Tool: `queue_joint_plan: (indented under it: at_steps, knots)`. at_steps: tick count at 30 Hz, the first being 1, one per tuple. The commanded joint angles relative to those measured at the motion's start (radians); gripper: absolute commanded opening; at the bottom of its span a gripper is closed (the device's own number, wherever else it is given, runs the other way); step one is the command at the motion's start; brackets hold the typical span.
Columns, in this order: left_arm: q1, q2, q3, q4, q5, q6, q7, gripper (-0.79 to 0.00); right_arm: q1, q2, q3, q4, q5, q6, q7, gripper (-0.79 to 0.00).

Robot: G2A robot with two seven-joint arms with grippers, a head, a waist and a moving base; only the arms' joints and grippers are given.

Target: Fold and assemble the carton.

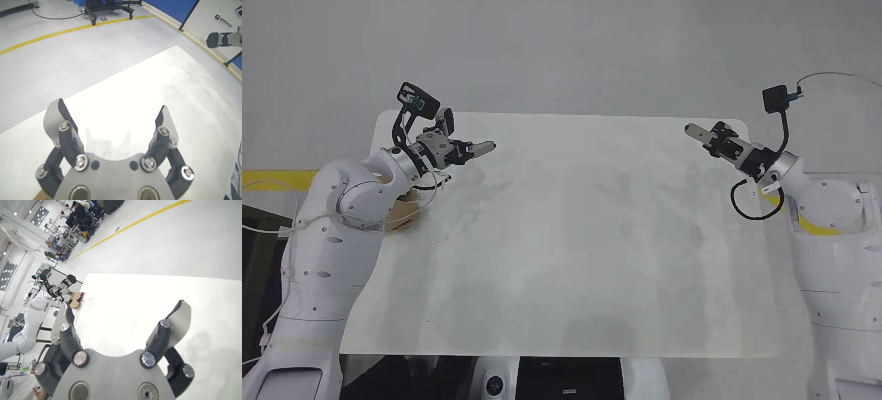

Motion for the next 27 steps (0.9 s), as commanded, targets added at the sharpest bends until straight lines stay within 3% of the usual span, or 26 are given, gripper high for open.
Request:
queue_joint_plan:
  at_steps: [1,20,23,27]
  knots:
    - [0.0,0.0,0.0,0.0,0.0,0.0,0.0,-0.001,0.0,0.0,0.0,0.0,0.0,0.0,0.0,0.0]
    - [0.0,0.0,0.0,0.0,0.0,0.0,0.0,-0.001,0.0,0.0,0.0,0.0,0.0,0.0,0.0,-0.001]
    - [0.011,-0.001,-0.007,0.006,-0.022,0.033,0.013,0.0,0.0,0.0,0.0,0.0,0.0,0.0,0.0,0.0]
    - [0.004,-0.001,-0.024,0.031,-0.134,0.076,-0.05,0.0,0.0,0.0,0.0,0.0,0.0,0.0,0.0,0.0]
